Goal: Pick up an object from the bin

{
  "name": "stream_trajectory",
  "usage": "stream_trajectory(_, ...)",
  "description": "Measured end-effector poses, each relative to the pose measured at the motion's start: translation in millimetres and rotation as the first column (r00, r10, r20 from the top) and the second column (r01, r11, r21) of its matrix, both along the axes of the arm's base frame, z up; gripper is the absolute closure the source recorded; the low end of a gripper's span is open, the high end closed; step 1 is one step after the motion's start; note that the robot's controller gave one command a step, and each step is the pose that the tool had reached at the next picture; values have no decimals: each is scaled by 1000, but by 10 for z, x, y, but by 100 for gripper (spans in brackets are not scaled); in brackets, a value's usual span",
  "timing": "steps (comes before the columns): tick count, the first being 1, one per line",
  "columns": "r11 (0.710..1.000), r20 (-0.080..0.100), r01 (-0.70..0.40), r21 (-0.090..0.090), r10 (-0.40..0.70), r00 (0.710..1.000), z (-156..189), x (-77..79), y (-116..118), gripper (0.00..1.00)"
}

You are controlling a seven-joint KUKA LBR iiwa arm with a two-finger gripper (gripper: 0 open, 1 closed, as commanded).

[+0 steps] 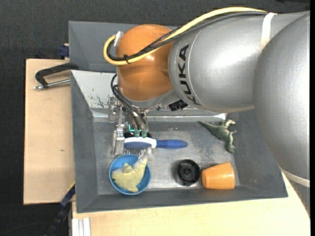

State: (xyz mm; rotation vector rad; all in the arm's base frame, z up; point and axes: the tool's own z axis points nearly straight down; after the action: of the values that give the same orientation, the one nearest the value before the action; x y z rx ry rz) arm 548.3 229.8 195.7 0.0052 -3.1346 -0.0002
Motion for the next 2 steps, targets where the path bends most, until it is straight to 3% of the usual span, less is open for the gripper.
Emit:
stream_trajectory(1, 974, 4, -228, 0, 228, 974, -943, -187, -354, 0)
stream_trajectory(2, 974, 11, -227, 2, 227, 974, -915, -174, -338, 100)
